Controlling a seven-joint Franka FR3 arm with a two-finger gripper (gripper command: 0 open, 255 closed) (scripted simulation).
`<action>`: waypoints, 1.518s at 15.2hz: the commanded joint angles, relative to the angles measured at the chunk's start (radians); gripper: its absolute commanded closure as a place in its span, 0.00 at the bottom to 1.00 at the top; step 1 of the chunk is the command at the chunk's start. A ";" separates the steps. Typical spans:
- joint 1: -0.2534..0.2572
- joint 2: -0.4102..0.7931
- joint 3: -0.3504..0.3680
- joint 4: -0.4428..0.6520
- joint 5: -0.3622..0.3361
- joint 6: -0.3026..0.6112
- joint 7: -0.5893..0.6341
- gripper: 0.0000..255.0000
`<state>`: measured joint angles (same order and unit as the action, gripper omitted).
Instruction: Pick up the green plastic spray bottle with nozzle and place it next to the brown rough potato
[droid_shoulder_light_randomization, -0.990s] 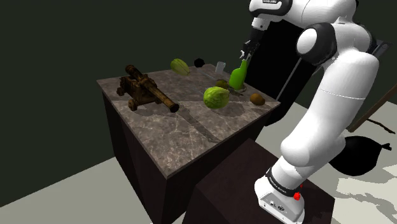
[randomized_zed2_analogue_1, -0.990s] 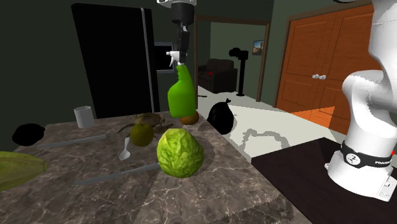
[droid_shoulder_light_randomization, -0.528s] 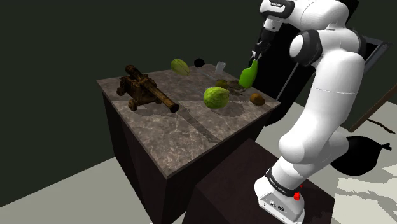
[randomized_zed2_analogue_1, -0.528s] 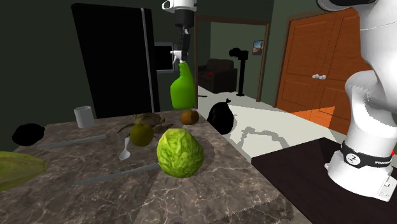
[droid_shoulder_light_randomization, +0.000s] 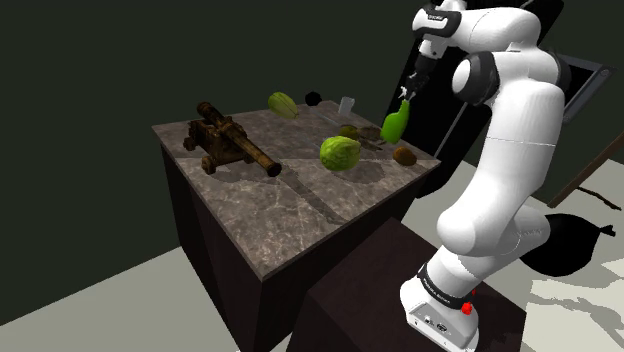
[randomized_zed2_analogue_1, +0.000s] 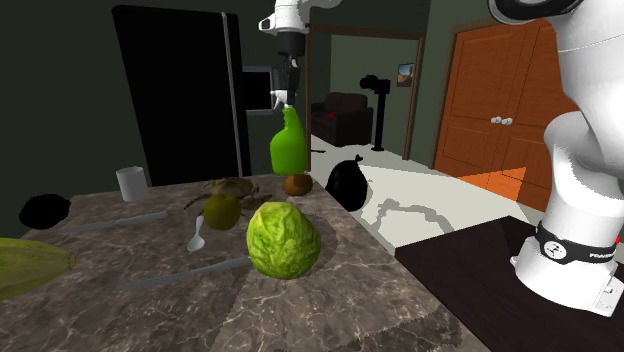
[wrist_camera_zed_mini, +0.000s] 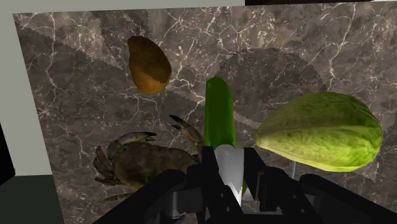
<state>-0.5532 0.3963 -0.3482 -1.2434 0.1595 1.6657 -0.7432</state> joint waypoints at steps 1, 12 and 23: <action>0.006 -0.008 0.001 -0.039 -0.002 0.033 0.000 1.00; 0.021 -0.019 0.004 -0.204 -0.003 0.186 -0.007 1.00; 0.025 -0.002 0.009 -0.310 0.007 0.307 -0.018 1.00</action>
<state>-0.5279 0.3916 -0.3397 -1.5528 0.1655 1.9687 -0.7602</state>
